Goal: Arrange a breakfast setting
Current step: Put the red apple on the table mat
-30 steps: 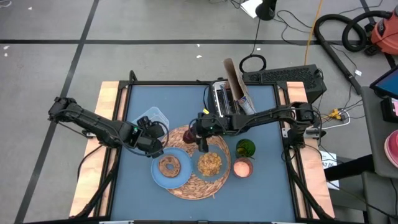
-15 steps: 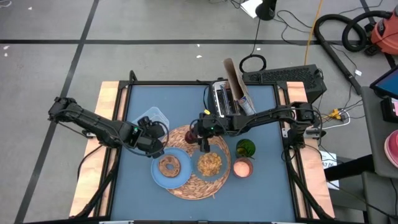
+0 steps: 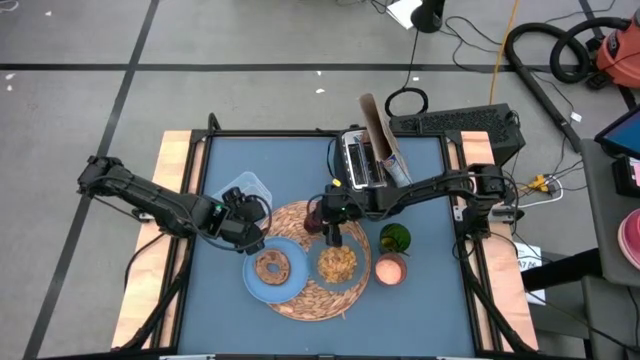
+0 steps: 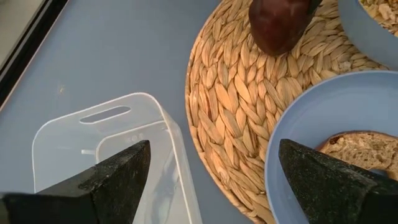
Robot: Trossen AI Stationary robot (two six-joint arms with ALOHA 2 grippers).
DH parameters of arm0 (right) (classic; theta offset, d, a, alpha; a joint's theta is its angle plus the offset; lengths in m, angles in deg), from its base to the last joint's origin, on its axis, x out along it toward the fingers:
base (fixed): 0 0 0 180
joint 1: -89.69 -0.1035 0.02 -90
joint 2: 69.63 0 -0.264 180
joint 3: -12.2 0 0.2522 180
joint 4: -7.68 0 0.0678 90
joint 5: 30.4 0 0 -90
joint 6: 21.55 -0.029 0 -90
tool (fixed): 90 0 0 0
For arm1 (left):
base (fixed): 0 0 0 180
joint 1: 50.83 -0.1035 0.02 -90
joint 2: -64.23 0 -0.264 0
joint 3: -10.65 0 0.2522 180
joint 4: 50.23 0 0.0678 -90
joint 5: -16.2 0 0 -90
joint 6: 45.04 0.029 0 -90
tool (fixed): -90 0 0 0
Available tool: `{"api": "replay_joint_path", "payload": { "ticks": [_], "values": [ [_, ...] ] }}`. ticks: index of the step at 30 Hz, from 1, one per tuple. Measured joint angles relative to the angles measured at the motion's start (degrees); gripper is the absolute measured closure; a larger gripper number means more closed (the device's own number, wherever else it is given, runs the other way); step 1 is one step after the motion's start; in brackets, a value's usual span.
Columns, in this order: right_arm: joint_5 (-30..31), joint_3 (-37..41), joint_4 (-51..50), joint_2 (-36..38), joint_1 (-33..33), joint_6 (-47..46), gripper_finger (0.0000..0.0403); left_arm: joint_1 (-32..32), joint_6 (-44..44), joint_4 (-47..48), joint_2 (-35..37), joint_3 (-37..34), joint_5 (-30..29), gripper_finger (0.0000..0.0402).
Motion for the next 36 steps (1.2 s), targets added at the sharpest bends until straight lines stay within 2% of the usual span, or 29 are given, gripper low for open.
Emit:
{"api": "replay_joint_path", "payload": {
  "ticks": [36],
  "values": [
    [0.0, 0.2, 1.1, 0.0, 0.0, -0.2, 0.0171, 0.0, -0.2, 0.0, 0.0, 0.0, 0.0, 0.0043]
  ]
}}
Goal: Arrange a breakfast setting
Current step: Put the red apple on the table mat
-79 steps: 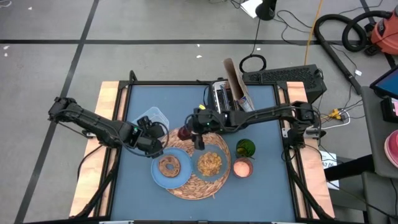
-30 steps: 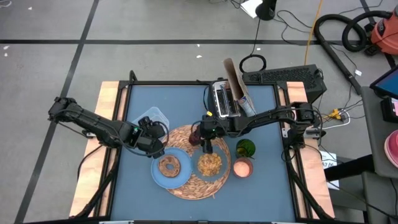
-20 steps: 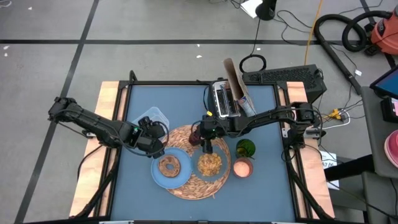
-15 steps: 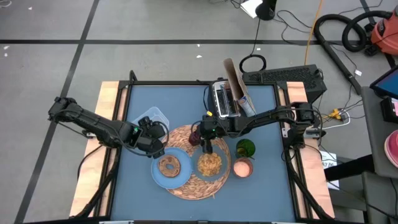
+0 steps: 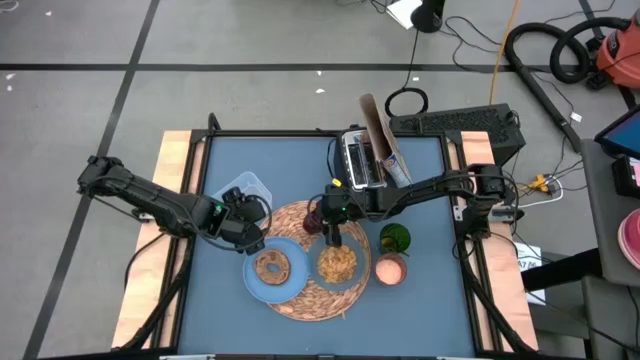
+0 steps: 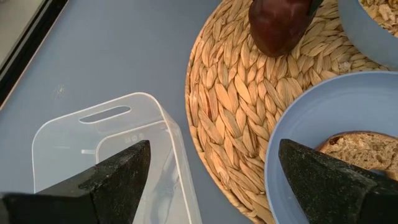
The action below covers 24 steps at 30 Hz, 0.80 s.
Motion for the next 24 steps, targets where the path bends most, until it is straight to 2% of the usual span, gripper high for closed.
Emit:
{"api": "replay_joint_path", "payload": {
  "ticks": [9, 18, 24],
  "values": [
    [0.0, 0.0, 0.0, 0.0, 0.0, 0.1, 0.0166, 0.0, 0.0, 0.0, 0.0, 0.0, 0.0, 0.0043],
    [0.0, 0.0, 0.0, 0.0, 0.0, 0.2, 0.011, 0.0, 0.0, 0.0, 0.0, 0.0, 0.0, 0.0043],
    [0.0, 0.0, 0.0, 0.0, 0.0, 0.2, 0.009, 0.0, 0.0, 0.0, 0.0, 0.0, 0.0, 0.0043]
  ]
}}
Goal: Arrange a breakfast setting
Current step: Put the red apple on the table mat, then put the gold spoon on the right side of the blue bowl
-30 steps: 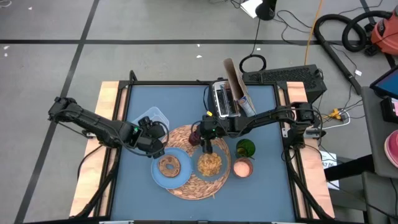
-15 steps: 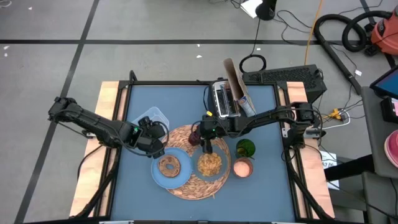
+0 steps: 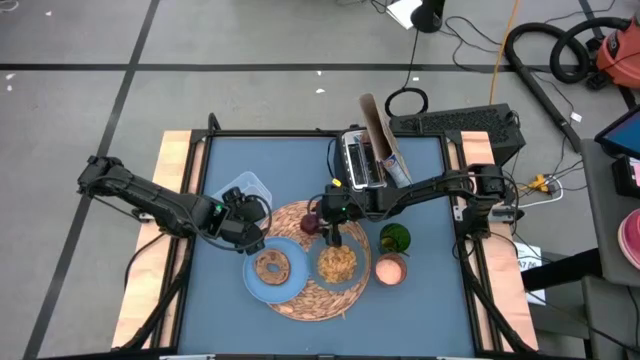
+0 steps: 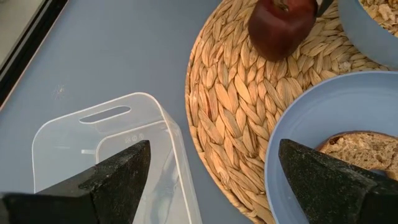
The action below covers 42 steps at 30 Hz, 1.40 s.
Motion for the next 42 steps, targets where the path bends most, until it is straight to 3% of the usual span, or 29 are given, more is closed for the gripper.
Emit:
{"api": "replay_joint_path", "payload": {
  "ticks": [16, 29, 42],
  "values": [
    [0.0, 0.0, 0.0, 0.0, 0.0, 1.5, 0.0046, 0.0, 0.0, 0.0, 0.0, 0.0, 0.0, 0.0043],
    [-0.2, 0.0, 2.6, 0.4, 0.0, 1.4, 0.0043, 0.0, 0.0, 0.0, 0.0, 0.0, 0.0, 0.0043],
    [-0.2, 0.0, 1.4, 11.0, -0.1, 1.3, 0.0043, 0.0, 0.0, -0.3, 0.0, 0.0, 0.0, 0.0043]
  ]
}}
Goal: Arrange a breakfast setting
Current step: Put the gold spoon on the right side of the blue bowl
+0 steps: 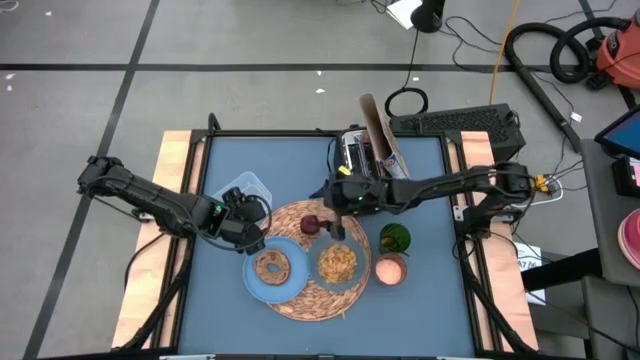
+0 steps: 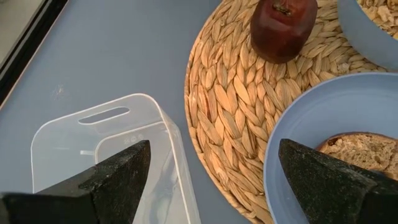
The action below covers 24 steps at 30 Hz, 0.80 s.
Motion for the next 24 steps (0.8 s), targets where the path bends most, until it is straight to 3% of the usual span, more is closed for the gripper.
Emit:
{"api": "replay_joint_path", "payload": {
  "ticks": [11, 24],
  "values": [
    [0.0, 0.0, -4.4, 9.2, -0.8, 0.0, 0.0043, 0.0, 0.0, -0.2, 0.0, 0.0, 0.0, 0.0043],
    [0.0, 0.0, -9.2, 10.6, -0.8, 0.0, 0.0043, -0.1, 2.7, -0.8, 0.0, 0.0, 0.0, 0.0043]
  ]
}}
